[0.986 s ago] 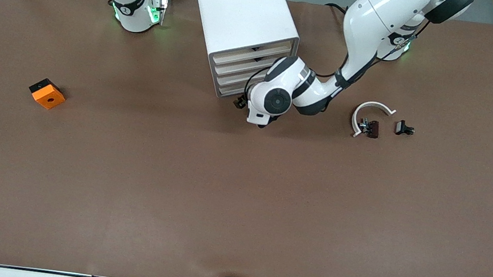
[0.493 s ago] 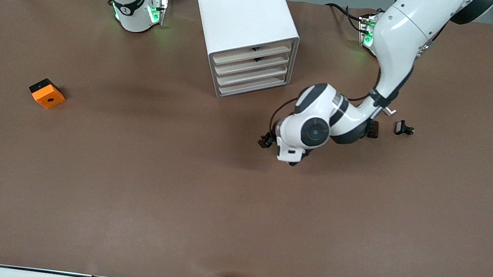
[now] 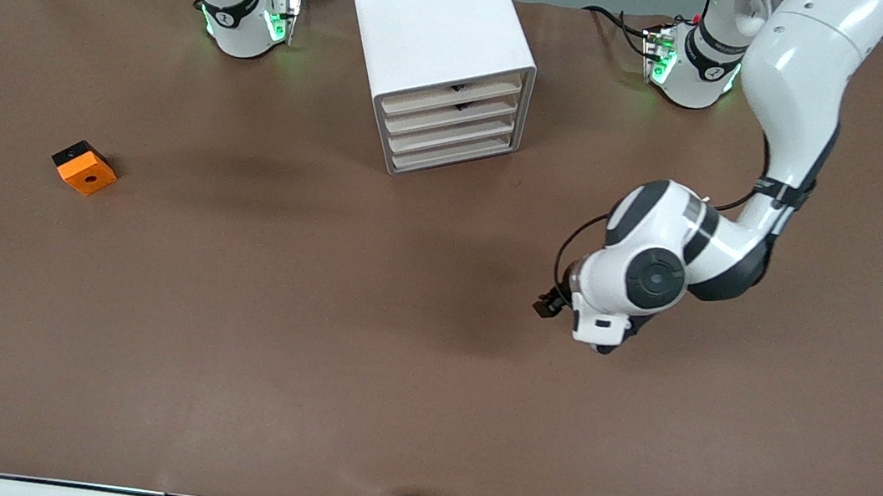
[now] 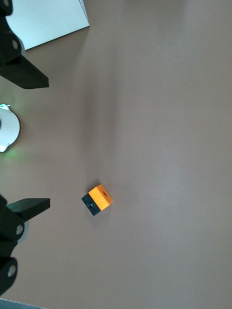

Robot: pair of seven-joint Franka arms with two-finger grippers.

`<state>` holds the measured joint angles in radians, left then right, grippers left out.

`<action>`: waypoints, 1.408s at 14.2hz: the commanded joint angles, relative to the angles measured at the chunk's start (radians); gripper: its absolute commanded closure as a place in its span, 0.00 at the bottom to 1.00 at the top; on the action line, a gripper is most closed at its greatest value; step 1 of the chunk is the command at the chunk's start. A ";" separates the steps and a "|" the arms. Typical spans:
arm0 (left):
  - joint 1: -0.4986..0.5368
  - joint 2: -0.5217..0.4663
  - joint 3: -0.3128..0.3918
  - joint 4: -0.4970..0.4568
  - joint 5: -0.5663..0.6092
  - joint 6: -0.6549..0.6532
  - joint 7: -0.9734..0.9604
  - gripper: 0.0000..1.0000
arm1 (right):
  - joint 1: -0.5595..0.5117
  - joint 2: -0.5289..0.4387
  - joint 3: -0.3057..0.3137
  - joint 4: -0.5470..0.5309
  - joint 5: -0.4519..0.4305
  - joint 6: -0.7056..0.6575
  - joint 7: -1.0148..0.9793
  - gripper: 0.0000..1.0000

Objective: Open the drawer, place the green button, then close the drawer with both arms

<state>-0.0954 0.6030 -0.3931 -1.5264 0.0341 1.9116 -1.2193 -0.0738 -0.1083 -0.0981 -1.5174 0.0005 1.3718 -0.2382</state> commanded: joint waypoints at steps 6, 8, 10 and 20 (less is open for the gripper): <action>0.129 -0.140 -0.004 -0.017 0.020 -0.253 0.323 0.00 | -0.015 -0.013 0.011 -0.017 0.006 0.066 0.016 0.00; 0.137 -0.178 0.003 -0.020 0.018 -0.308 0.394 0.00 | -0.018 -0.013 0.008 -0.015 0.007 0.066 0.022 0.00; 0.125 -0.233 0.055 -0.021 0.009 -0.376 0.499 0.00 | -0.017 -0.013 0.009 -0.013 0.012 0.059 0.109 0.00; 0.049 -0.598 0.342 -0.251 -0.065 -0.467 0.943 0.00 | -0.009 -0.013 0.012 -0.007 0.012 0.053 0.134 0.00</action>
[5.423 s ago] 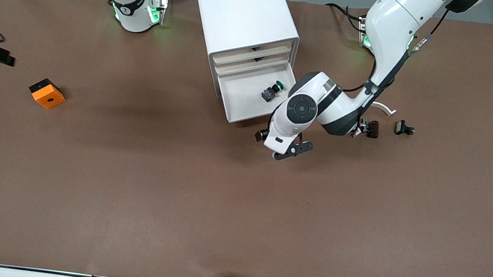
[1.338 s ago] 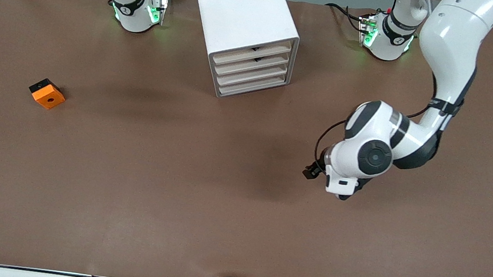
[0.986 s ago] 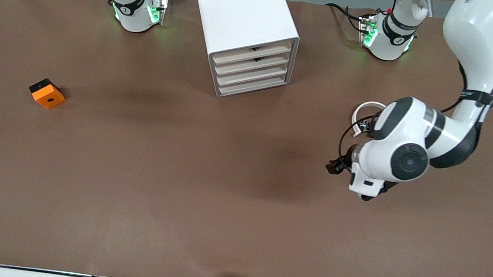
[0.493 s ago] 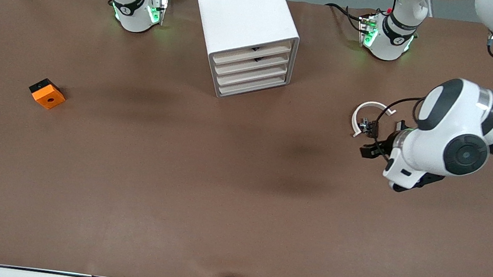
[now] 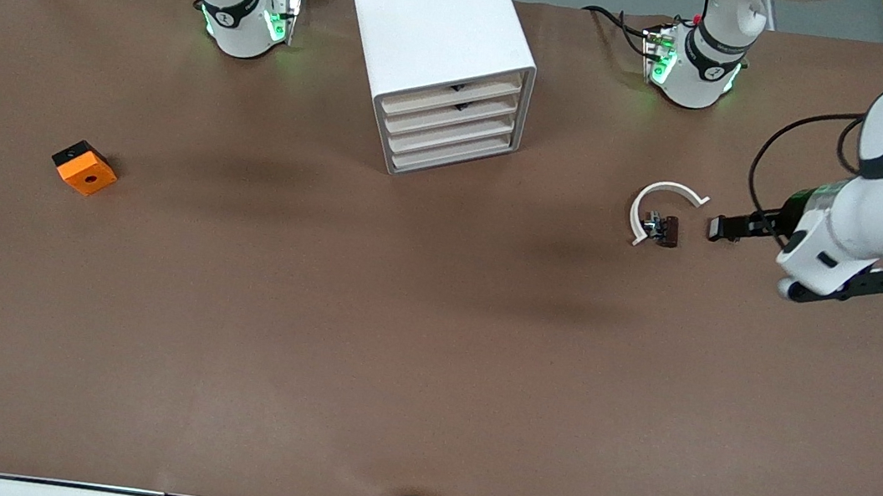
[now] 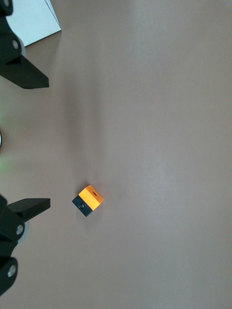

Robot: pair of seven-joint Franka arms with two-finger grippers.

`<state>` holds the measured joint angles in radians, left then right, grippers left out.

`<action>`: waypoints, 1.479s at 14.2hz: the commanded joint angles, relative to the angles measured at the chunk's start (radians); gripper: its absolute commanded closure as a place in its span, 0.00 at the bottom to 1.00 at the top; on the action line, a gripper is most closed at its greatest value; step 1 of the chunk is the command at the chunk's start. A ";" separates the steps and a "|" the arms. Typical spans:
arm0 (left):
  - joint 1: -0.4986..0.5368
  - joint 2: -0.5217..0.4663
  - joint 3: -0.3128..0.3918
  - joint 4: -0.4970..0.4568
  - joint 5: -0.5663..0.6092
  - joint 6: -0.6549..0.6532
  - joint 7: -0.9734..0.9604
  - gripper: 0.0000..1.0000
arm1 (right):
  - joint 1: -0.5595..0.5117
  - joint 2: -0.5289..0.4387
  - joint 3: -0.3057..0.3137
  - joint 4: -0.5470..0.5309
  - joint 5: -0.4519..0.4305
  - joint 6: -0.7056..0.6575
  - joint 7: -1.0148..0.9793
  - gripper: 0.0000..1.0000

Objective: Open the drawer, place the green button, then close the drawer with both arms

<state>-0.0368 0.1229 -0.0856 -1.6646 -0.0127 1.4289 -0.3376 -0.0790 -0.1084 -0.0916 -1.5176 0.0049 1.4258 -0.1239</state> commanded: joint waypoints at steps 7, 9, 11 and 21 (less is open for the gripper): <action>0.031 -0.426 0.113 -0.427 -0.004 0.208 0.291 0.00 | 0.002 -0.011 0.009 -0.007 0.007 -0.021 0.010 0.00; 0.031 -0.434 0.107 -0.396 0.006 0.219 0.292 0.00 | 0.002 -0.013 0.009 -0.007 0.007 -0.018 0.009 0.00; 0.031 -0.427 0.106 -0.341 0.014 0.219 0.292 0.00 | 0.002 -0.011 0.009 -0.007 0.007 -0.016 0.009 0.00; 0.025 -0.201 0.109 -0.008 0.005 0.183 0.275 0.00 | 0.005 -0.011 0.010 -0.007 0.007 -0.019 0.010 0.00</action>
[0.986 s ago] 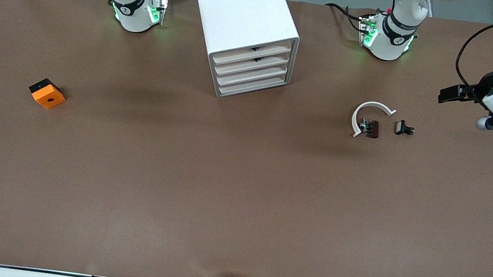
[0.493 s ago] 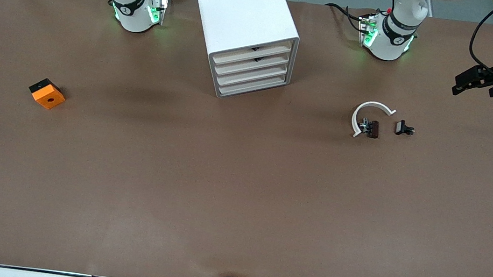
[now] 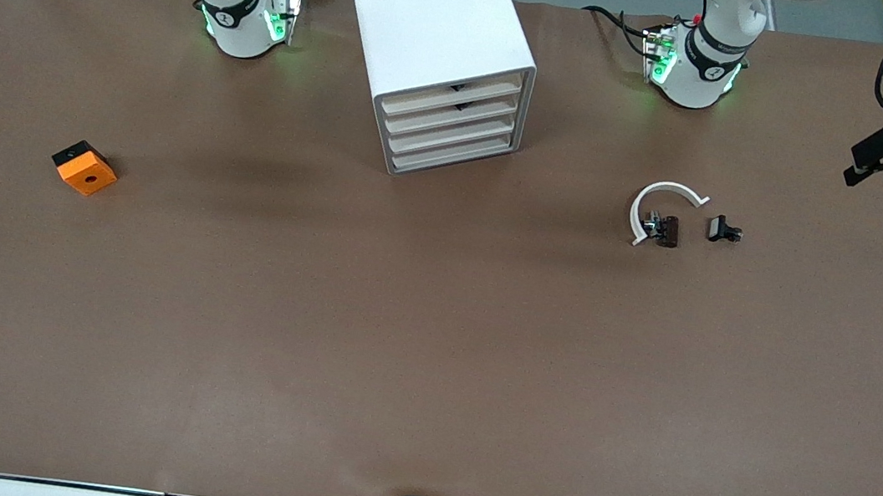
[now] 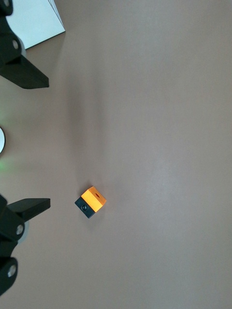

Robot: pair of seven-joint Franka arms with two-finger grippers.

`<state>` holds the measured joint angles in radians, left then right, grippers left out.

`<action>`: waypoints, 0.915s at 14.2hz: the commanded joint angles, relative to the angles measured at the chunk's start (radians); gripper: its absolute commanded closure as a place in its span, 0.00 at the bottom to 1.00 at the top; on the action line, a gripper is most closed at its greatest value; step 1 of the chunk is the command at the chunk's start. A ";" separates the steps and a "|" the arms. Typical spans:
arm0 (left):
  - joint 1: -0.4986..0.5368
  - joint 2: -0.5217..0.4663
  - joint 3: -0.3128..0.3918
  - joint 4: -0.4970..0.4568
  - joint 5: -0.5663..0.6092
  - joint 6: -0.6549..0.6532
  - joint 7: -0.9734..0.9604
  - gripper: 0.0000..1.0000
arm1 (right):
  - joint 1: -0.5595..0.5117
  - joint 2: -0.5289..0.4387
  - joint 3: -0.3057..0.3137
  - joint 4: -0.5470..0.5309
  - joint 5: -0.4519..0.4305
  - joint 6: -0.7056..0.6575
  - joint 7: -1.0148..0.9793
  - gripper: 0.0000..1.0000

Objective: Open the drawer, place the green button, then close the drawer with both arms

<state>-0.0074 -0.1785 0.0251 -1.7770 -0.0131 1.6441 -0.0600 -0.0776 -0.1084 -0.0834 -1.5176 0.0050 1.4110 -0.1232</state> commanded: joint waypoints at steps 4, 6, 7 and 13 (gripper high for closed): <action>-0.009 0.129 -0.005 0.120 0.013 -0.046 -0.003 0.00 | 0.007 -0.013 0.002 -0.007 0.007 -0.006 0.010 0.00; -0.011 0.131 -0.005 0.122 0.015 -0.046 -0.001 0.00 | 0.007 -0.013 0.002 -0.007 0.007 -0.007 0.010 0.00; -0.009 0.131 -0.007 0.120 0.013 -0.046 -0.003 0.00 | 0.007 -0.013 0.002 -0.007 0.007 -0.006 0.010 0.00; -0.012 0.129 -0.007 0.137 0.009 -0.049 -0.003 0.00 | 0.007 -0.013 0.002 -0.007 0.007 -0.006 0.010 0.00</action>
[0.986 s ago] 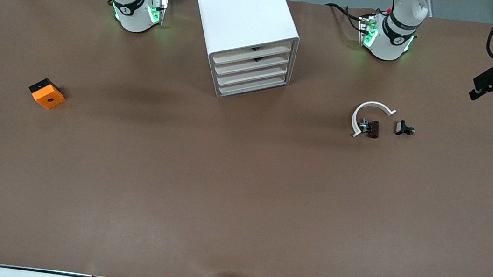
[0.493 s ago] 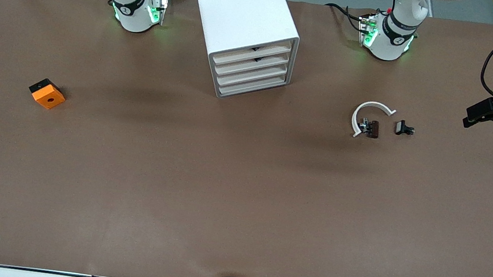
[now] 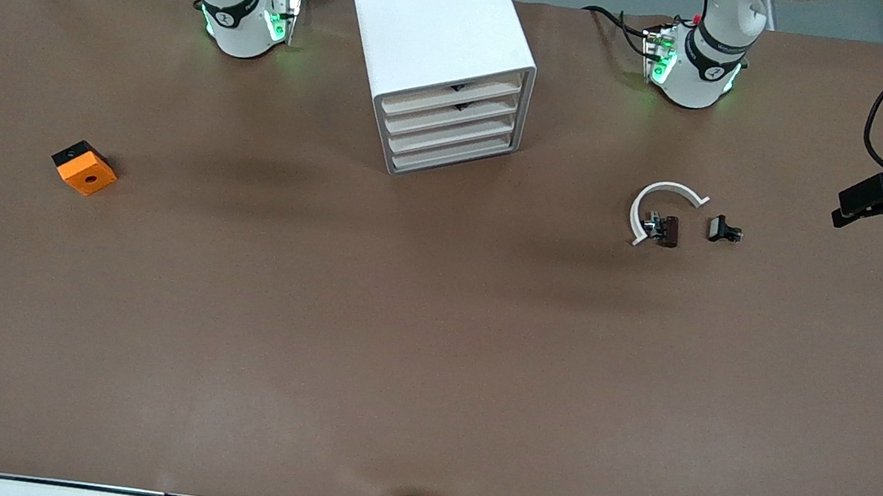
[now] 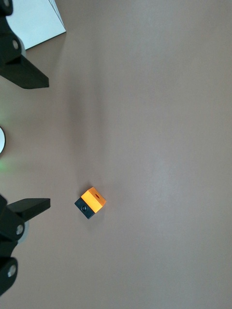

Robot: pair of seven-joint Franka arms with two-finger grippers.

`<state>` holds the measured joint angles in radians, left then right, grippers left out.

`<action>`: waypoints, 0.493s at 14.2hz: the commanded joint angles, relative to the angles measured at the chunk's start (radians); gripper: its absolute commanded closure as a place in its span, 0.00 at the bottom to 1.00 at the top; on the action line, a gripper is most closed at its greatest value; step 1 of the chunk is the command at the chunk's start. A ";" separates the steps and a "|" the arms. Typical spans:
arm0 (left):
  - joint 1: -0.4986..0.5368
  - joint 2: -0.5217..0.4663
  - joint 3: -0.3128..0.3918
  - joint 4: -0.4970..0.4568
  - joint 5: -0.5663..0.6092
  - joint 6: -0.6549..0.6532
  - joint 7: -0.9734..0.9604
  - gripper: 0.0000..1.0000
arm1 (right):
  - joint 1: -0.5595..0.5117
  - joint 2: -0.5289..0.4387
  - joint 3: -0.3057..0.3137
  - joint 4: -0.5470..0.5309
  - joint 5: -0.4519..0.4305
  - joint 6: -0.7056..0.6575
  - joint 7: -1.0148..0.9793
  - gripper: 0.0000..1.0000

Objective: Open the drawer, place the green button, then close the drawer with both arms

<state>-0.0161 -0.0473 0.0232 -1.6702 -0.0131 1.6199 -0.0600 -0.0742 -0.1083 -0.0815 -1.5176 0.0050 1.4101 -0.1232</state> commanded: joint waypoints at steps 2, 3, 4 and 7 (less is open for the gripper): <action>-0.004 -0.002 -0.005 0.032 0.004 -0.025 -0.003 0.00 | 0.004 -0.013 0.000 -0.007 0.007 -0.005 0.010 0.00; -0.004 -0.002 -0.005 0.032 0.004 -0.025 -0.003 0.00 | 0.004 -0.013 0.000 -0.007 0.007 -0.005 0.010 0.00; -0.004 -0.002 -0.005 0.032 0.004 -0.025 -0.003 0.00 | 0.004 -0.013 0.000 -0.007 0.007 -0.005 0.010 0.00; -0.002 -0.002 -0.005 0.032 0.002 -0.026 -0.003 0.00 | 0.004 -0.013 0.000 -0.007 0.007 -0.005 0.010 0.00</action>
